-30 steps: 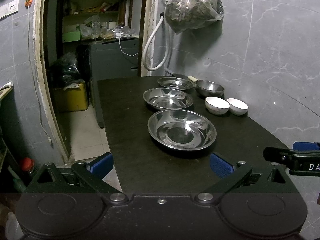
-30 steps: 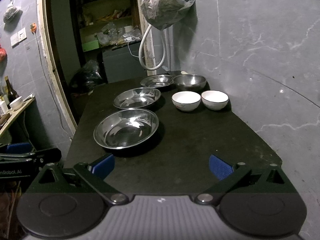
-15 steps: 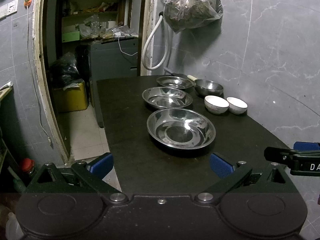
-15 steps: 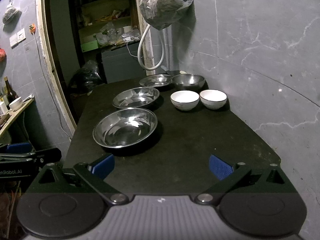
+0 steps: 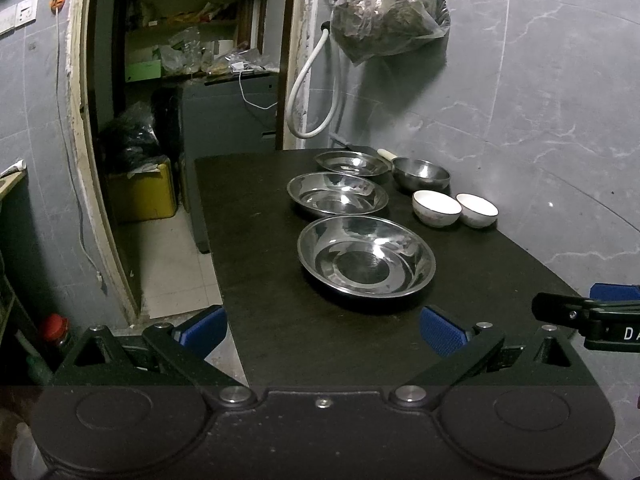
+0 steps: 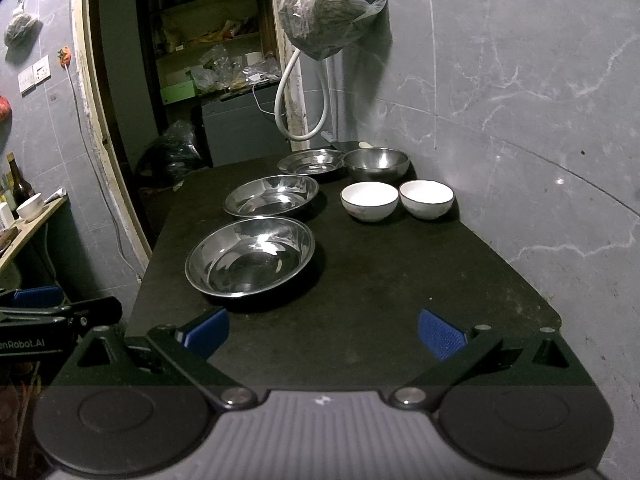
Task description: Organize plates and bowls
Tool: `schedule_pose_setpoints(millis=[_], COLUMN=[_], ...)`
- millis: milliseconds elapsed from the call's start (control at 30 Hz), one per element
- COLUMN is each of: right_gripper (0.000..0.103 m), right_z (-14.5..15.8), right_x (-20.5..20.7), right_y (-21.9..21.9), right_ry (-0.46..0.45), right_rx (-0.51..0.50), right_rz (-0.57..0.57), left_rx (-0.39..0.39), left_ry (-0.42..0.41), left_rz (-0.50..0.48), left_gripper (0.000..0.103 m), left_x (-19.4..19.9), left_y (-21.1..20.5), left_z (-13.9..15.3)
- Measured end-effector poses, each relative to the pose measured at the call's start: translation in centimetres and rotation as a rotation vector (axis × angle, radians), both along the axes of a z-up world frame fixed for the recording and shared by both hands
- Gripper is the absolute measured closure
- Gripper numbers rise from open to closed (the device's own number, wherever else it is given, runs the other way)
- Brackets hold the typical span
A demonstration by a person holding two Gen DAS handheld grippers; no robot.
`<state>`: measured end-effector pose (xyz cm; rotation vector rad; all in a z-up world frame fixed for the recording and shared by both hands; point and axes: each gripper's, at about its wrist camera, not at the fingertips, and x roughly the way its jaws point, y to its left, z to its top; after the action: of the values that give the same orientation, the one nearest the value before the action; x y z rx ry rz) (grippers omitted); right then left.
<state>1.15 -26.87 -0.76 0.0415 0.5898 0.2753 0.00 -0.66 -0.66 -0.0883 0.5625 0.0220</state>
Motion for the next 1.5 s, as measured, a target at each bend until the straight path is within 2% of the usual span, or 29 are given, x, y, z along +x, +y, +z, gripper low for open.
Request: schedule_pose_setpoints(millis=[1200,1400,1500], right_gripper=[0.0,0.0,0.0], right_z=[-0.3,-0.3,0.3], right_x=[2.3,3.4,5.2], right_y=[1.2,1.4,1.3], right_ry=[0.027,0.076,0.109], right_rx=[-0.027,-0.043,-0.036], right_rz=[-0.014,-0.021,-0.035], left_rx=[-0.008,-0.003,-0.009], left_ry=[0.04,0.075,0.098], left_rz=[-0.003,-0.006,0.007], left_gripper=[0.001,0.001,0.001], left_x=[3.0,4.4,5.6], left_y=[1.1,1.3,1.6], left_z=[-0.5,-0.8,-0.8])
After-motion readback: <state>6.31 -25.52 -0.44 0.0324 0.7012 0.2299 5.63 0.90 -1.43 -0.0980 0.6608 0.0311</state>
